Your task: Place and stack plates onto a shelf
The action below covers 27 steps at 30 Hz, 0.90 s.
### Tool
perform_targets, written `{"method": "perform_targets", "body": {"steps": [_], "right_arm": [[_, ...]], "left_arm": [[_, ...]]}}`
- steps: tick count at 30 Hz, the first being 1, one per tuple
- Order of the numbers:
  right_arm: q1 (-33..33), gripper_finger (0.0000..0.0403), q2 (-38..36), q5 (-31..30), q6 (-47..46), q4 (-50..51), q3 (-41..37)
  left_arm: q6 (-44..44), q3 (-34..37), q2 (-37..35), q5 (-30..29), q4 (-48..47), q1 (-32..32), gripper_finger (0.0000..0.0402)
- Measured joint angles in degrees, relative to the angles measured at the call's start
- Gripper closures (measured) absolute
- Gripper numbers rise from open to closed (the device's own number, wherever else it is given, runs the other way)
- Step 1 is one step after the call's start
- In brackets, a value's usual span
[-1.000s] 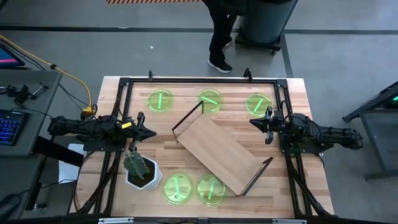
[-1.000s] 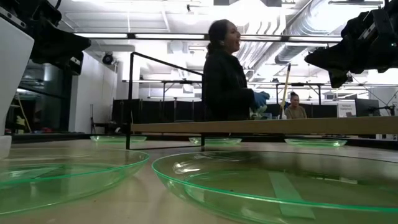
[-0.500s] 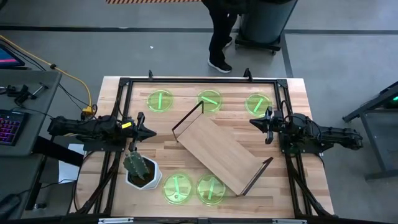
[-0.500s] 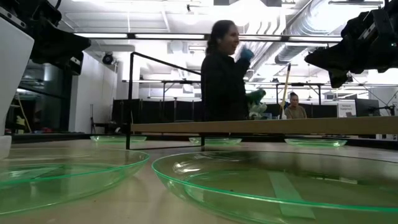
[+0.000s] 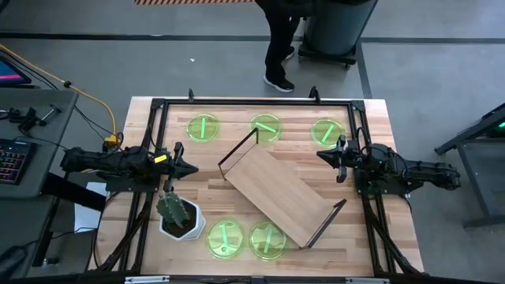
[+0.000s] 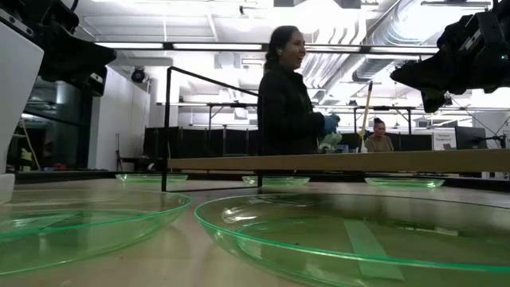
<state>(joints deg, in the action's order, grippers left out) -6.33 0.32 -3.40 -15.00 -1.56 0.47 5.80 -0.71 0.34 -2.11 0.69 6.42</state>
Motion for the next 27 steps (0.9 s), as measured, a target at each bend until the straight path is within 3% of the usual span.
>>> {"method": "perform_targets", "body": {"steps": [15, 17, 22, 27], "right_arm": [[0.0, 0.0403, 0.0, 0.0, -0.8, -0.2, 0.0], [0.0, 0.0403, 0.0, 0.0, -7.5, -2.0, 0.0], [0.0, 0.0403, 0.0, -5.1, -39.8, -13.1, 0.0], [0.0, 0.0403, 0.0, -18.0, -51.8, -14.2, 0.0]], "left_arm": [[0.0, 0.0, 0.0, 0.0, 0.0, 0.0, 0.0401], [0.0, 0.0, 0.0, 0.0, 0.0, 0.0, 0.0401], [0.0, 0.0, 0.0, 0.0, 0.0, 0.0, 0.0401], [0.0, 0.0, 0.0, 0.0, 0.0, 0.0, 0.0401]]}}
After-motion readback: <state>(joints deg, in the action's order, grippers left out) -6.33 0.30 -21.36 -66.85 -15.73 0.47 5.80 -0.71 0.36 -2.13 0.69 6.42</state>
